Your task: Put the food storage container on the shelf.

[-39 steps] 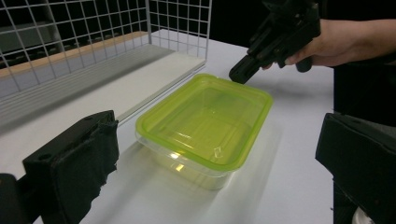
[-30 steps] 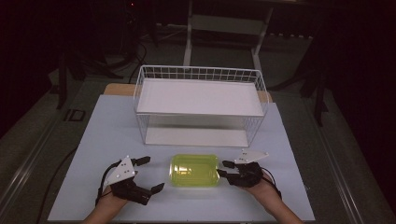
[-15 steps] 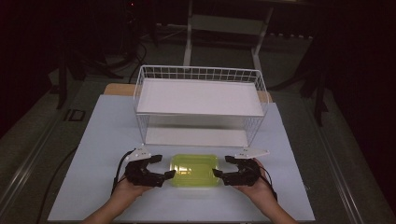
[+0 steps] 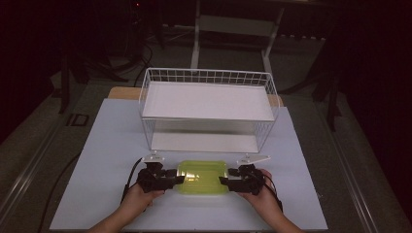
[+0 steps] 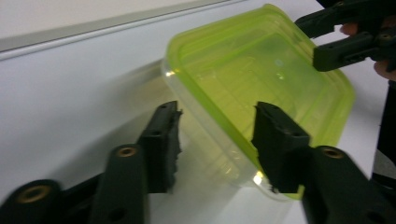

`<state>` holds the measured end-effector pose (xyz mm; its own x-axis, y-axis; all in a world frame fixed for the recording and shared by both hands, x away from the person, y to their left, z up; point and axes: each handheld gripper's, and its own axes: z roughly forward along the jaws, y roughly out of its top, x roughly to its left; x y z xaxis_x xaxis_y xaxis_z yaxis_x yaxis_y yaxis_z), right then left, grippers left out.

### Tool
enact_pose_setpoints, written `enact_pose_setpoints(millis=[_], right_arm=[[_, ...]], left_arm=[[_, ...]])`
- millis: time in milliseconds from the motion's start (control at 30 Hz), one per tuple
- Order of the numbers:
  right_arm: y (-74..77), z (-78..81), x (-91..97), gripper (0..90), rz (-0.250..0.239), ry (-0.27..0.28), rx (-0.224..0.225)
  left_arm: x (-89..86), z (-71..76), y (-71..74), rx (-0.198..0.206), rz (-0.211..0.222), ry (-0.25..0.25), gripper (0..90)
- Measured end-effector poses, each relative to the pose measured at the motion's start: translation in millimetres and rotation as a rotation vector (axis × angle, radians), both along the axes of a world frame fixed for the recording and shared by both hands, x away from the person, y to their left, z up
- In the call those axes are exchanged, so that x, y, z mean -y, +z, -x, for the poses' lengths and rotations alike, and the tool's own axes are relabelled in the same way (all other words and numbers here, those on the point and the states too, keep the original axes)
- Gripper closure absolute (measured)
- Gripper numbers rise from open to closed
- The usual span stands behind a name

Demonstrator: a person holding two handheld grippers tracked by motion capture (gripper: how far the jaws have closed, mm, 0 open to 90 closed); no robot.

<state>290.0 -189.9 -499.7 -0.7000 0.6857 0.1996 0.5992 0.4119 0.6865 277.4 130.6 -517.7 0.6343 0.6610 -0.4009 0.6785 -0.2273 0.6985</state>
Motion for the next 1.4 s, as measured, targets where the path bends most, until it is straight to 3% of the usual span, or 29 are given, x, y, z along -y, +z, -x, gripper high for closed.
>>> enact_pose_setpoints(millis=[200,400,667,967,1067,1233,1400], right_arm=[[-0.3,-1.1,3.4,58.2,-0.06,-0.03,-0.091],[1.3,3.2,5.1,63.0,-0.086,-0.054,-0.134],[5.8,14.7,4.7,69.4,-0.109,-0.077,-0.155],[9.8,26.2,1.5,74.0,-0.094,-0.081,-0.138],[11.7,28.3,-0.1,76.7,-0.088,-0.093,-0.13],[17.4,28.8,-0.6,79.0,-0.089,-0.09,-0.103],[32.7,22.8,-0.9,79.3,-0.097,-0.094,-0.041]], left_arm=[[2.8,4.8,0.8,0.005,-0.006,0.02,58.9],[3.9,8.5,3.9,0.002,-0.005,0.028,63.5],[3.4,15.2,7.8,-0.004,0.008,0.017,70.8],[4.0,25.1,10.9,-0.013,0.011,0.04,75.8],[4.7,28.6,12.9,-0.008,-0.011,0.051,77.8],[2.6,29.9,12.7,-0.004,0.018,0.073,80.1],[1.3,22.4,26.5,0.039,0.048,0.095,80.3]])
